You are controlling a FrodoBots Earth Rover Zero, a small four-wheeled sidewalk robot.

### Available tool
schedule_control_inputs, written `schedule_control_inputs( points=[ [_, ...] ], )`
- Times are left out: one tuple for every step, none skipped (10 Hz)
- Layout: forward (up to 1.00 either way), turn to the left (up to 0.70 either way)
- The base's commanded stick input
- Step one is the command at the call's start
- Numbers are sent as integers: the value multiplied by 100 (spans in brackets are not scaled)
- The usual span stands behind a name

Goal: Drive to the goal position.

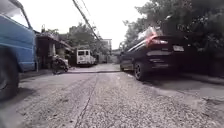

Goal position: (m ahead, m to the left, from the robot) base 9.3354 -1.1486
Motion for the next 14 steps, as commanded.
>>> schedule_control_inputs(
  points=[
    [100, 27],
    [100, 27],
    [100, 27],
    [100, 27],
    [100, 27],
    [100, 27],
    [100, 27],
    [100, 27],
    [100, 27],
    [100, 27],
    [100, 27],
    [100, 27],
    [100, 27],
    [100, 4]
  ],
)
